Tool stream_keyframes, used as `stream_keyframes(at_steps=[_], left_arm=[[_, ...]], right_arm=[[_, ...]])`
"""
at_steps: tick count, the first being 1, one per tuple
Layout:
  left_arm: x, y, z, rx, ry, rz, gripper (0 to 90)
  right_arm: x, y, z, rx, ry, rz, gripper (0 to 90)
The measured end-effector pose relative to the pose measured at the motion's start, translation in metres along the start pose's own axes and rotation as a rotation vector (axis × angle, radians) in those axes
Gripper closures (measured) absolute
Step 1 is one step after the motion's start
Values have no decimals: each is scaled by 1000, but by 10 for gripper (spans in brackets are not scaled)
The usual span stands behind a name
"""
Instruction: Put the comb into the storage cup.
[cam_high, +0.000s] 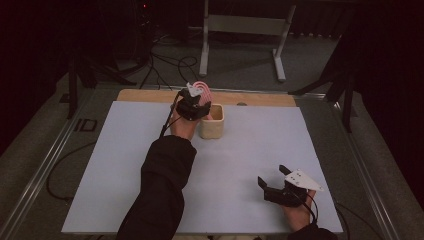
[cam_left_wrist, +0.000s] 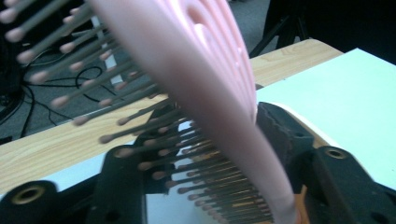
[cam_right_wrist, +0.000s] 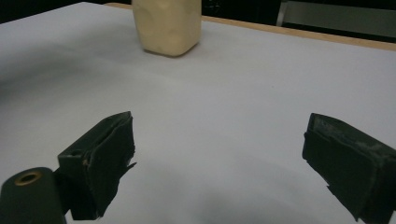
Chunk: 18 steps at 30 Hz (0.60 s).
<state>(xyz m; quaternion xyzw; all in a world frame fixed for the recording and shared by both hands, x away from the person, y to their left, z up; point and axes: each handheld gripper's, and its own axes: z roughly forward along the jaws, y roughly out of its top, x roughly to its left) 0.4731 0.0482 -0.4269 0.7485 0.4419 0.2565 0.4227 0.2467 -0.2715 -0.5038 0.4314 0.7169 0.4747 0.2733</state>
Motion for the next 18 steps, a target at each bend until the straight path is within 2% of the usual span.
stream_keyframes(at_steps=[11, 18], left_arm=[[3, -1, 1, 16, 62, -40, 223], [4, -3, 1, 30, 69, -45, 87]], right_arm=[[0, 0, 0, 0, -1, 0, 90], [0, 0, 0, -3, -3, -1, 90]])
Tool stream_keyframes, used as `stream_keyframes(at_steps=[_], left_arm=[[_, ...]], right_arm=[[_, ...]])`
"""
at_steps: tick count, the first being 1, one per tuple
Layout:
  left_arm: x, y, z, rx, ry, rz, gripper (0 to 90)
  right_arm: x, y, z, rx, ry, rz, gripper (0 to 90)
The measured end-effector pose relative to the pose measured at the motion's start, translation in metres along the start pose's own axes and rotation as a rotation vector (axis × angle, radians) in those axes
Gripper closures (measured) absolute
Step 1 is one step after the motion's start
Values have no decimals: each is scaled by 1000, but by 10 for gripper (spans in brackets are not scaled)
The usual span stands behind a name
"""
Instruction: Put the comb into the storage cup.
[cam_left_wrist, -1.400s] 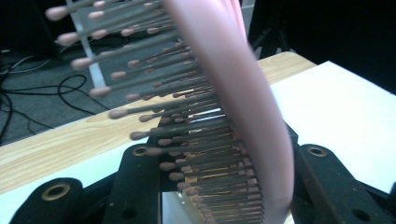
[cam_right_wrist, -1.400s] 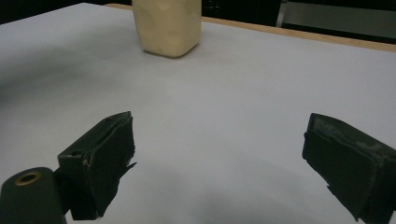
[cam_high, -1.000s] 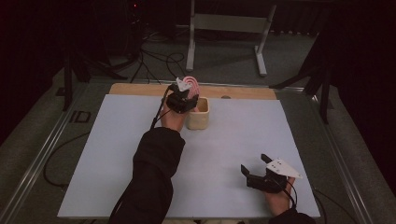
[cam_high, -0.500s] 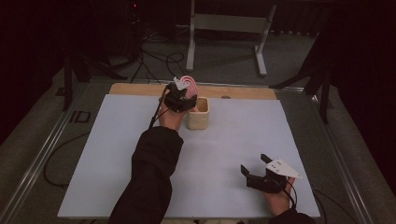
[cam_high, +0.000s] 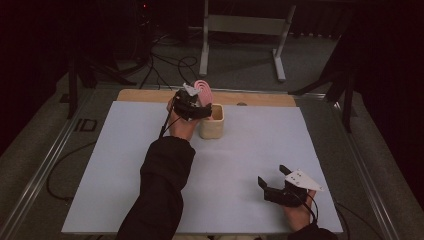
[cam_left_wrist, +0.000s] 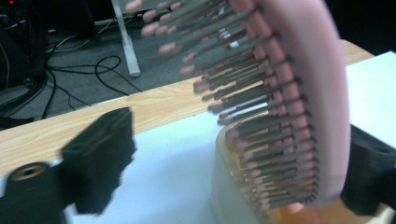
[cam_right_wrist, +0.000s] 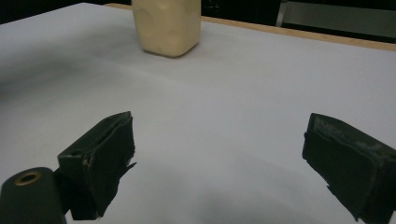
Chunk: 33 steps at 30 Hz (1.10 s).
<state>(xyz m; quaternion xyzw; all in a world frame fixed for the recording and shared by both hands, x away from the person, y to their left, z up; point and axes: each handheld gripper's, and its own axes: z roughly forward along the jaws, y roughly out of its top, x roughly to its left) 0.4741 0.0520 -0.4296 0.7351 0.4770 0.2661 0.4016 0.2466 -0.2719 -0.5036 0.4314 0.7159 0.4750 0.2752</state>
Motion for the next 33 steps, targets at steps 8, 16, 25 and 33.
stream_keyframes(at_steps=[8, 16, 25, 33], left_arm=[[0, -1, -3, -5, -24, 19, 1], [-3, 1, -7, -18, -56, 41, 0], [-3, 2, -14, -23, -95, 42, 0], [-1, 4, -26, -44, -128, 31, 0]], right_arm=[[1, 0, 0, 0, 3, 1, 90], [0, 0, 0, 0, 4, 2, 90], [1, 0, 0, 1, 2, 0, 90], [1, 0, 0, 1, 3, -1, 90]])
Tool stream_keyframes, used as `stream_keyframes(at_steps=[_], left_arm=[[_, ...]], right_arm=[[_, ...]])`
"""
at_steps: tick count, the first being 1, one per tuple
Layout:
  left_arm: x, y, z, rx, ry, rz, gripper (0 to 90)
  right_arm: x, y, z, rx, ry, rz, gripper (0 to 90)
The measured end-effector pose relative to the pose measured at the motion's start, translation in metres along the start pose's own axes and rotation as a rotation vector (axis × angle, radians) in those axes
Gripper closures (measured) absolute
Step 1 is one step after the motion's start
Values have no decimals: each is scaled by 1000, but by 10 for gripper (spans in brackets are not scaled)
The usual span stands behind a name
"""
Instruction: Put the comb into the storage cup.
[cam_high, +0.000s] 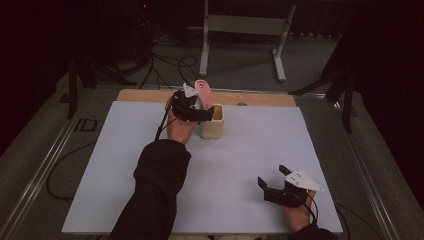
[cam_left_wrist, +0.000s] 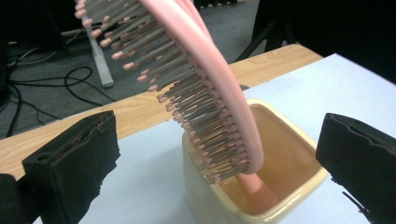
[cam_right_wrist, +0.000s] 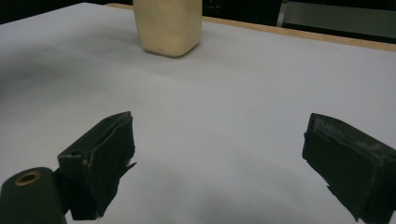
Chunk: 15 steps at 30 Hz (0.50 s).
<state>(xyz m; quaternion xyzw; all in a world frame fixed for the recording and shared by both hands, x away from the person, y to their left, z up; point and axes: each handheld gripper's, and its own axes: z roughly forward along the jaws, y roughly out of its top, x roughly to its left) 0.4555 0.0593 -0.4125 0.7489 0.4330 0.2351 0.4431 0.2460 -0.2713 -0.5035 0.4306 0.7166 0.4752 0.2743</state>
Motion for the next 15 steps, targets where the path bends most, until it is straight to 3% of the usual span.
stream_keyframes(at_steps=[15], left_arm=[[11, -10, -20, 10, -73, -27, 0]], right_arm=[[1, 0, 1, 4, 4, -3, 90]])
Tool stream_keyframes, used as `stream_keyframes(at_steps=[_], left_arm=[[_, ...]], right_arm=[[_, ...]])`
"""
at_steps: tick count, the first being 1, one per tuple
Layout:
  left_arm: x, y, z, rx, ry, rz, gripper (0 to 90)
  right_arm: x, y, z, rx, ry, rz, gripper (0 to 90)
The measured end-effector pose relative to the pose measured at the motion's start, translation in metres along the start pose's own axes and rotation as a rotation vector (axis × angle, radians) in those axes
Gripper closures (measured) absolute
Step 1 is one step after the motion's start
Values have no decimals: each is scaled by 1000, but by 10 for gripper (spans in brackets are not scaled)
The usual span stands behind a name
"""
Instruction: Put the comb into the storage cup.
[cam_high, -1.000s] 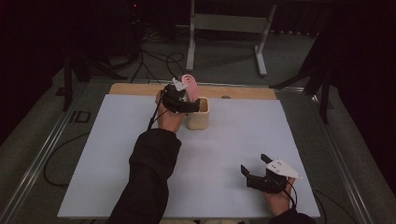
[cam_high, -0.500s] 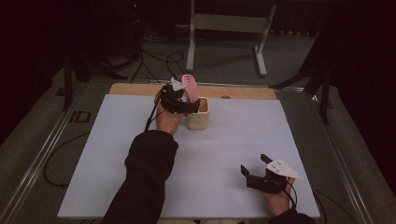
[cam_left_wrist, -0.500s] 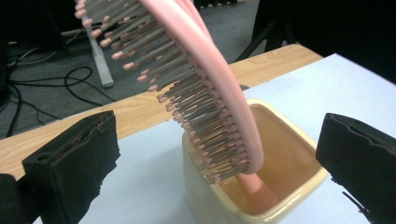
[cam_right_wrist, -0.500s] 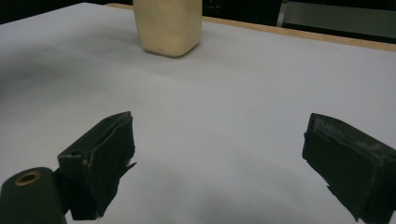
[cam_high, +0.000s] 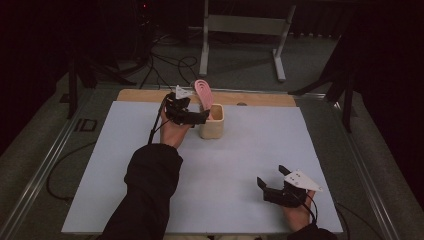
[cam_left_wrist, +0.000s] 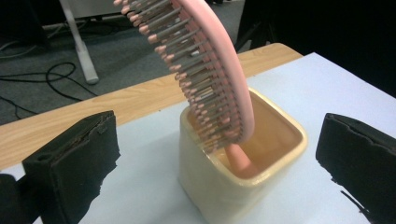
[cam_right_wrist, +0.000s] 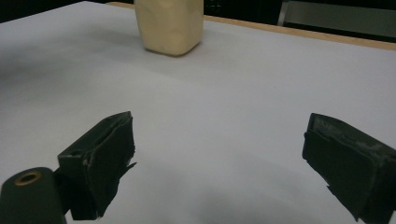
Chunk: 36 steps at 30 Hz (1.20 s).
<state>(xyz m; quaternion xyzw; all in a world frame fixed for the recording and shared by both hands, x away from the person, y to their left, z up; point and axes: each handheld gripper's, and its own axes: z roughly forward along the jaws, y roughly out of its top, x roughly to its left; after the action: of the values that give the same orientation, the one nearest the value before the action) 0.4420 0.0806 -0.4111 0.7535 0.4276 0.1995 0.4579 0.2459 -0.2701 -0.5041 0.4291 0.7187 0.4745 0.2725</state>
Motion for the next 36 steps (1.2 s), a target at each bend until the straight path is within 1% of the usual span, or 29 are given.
stream_keyframes(at_steps=[1, 2, 5, 6, 9, 11, 15, 21, 28, 31, 32, 33, 35, 36], left_arm=[[0, 0, 0, 0, 0, 0, 0], [1, -2, -3, -1, -13, -1, 0], [1, -4, -6, -1, -21, 3, 0], [2, -6, -8, 4, -28, 12, 0], [3, -8, -12, -4, -39, 11, 0], [4, -11, -18, -15, -50, 10, 0], [6, -15, -25, -20, -61, 16, 0], [9, -24, -33, -15, -82, 29, 0], [11, -36, -42, -15, -84, 40, 0], [14, -44, -49, -18, -77, 48, 0], [14, -44, -49, -18, -77, 48, 0], [15, -49, -52, -20, -73, 51, 0], [17, -54, -56, -22, -71, 51, 0], [17, -54, -56, -22, -71, 51, 0]], right_arm=[[0, 0, 0, 0, 1, 0, 90], [0, 0, 0, 0, 1, -1, 90], [0, 0, 0, 1, 0, -1, 90], [1, 0, 0, 1, 0, -1, 89], [1, 0, 0, 1, 0, 1, 90], [1, 0, 0, 2, 0, 1, 90], [1, 0, 1, 4, 1, -1, 90], [2, 0, 1, 3, 2, -2, 90], [3, 0, 1, 4, 2, -6, 90], [3, 0, 2, 6, 2, -5, 90], [4, 0, 2, 5, 2, -4, 90], [4, 0, 2, 7, 2, -4, 90], [4, 0, 2, 6, 1, -5, 90], [4, 0, 2, 5, 4, -4, 90]])
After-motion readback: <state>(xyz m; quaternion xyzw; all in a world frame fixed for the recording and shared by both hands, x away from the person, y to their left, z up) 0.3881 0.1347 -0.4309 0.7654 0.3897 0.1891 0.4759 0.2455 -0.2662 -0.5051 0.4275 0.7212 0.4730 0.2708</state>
